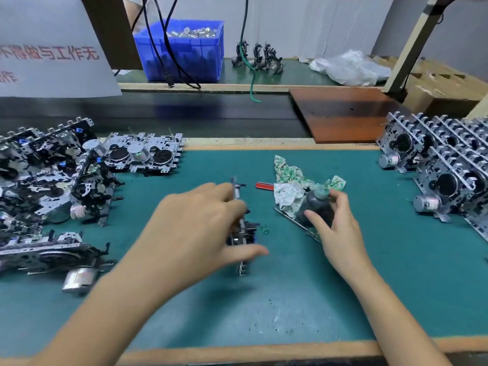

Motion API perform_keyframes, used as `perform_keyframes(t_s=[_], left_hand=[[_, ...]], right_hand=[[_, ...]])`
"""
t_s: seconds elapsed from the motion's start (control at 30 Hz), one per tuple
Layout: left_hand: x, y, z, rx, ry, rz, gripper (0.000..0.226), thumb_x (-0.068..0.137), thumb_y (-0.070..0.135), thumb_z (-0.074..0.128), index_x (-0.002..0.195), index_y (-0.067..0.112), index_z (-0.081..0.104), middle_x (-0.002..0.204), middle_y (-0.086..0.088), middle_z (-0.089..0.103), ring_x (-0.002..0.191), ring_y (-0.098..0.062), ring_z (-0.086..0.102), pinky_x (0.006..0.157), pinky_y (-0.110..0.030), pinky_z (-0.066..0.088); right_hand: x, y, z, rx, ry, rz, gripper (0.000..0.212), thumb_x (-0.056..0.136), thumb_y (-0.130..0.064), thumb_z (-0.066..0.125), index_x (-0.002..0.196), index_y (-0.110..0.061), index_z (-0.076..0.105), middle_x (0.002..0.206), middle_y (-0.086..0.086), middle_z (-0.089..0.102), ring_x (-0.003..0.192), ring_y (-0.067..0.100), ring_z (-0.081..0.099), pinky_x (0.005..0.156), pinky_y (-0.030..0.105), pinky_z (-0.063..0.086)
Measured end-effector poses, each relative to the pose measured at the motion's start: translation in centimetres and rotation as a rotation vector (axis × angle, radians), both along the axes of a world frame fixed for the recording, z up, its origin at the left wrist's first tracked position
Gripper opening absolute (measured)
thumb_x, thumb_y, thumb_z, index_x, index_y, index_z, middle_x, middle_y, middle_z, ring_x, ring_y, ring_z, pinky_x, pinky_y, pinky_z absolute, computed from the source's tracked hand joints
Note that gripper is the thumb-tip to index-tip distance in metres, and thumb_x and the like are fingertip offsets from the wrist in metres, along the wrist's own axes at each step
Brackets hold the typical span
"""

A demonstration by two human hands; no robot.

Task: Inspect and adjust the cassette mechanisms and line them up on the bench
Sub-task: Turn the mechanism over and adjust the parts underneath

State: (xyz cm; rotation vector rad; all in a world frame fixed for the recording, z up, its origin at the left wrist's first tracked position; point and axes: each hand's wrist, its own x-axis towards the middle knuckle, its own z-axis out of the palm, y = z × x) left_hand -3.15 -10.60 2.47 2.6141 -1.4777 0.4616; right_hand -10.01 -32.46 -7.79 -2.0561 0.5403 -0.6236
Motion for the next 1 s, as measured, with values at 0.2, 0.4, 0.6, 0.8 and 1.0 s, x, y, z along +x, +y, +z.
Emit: perform_keyframes(t_s=[0.2,0.4,0.6,0.8,1.0], left_hand=[[-1.1,-5.5,-2.1,-0.072,-0.071,-0.250,0.042,0.066,0.054,0.076,0.071,0.017,0.059,0.075,-0.003,0.058,0.061,-0.023,0.057,0.049,-0.025,0.036],[-2.5,-8.9,-5.6,0.148,-0.177,-0.378,0.056,0.056,0.074,0.069,0.085,0.026,0.065,0.072,0.012,0.062,0.060,-0.006,0.061,0.041,-0.021,0.024],[-0.5,-6.5,-7.8,-0.155,0.000,-0.382,0.077,0.052,0.071,0.075,0.109,0.023,0.060,0.118,-0.001,0.061,0.109,-0.019,0.056,0.090,-0.033,0.043],[2.9,-0.5,-9.5,-0.267,0.725,-0.166,0.122,0.045,0.067,0.082,0.142,0.054,0.009,0.150,0.030,0.004,0.141,0.006,0.007,0.114,-0.015,0.011],[3.1,-1.2,-10.6,-0.270,0.749,-0.201,0.092,0.062,0.049,0.082,0.133,0.045,0.023,0.140,0.031,0.027,0.131,0.009,0.028,0.112,-0.022,0.024]], right_hand=[[-0.4,-0.9,0.0,0.035,-0.011,-0.067,0.039,0.089,-0.009,0.062,0.122,-0.017,0.044,0.115,0.001,0.062,0.102,0.019,0.061,0.089,0.026,0.043],[-0.4,-1.3,-0.3,0.106,-0.010,-0.041,0.043,0.089,-0.004,0.060,0.127,-0.014,0.043,0.112,-0.002,0.059,0.101,0.016,0.060,0.086,0.017,0.040],[-0.5,-1.5,-0.7,0.081,-0.017,-0.044,0.038,0.090,-0.006,0.059,0.120,-0.023,0.043,0.101,-0.025,0.056,0.094,0.007,0.062,0.075,0.002,0.040],[-0.5,-1.2,-0.7,0.061,0.011,-0.039,0.039,0.092,-0.010,0.058,0.125,-0.023,0.042,0.101,-0.026,0.054,0.092,-0.005,0.057,0.078,0.006,0.038],[-0.8,-1.0,-0.6,0.038,0.029,-0.038,0.042,0.092,-0.014,0.058,0.129,-0.023,0.041,0.111,-0.011,0.055,0.101,0.009,0.055,0.087,0.028,0.040]])
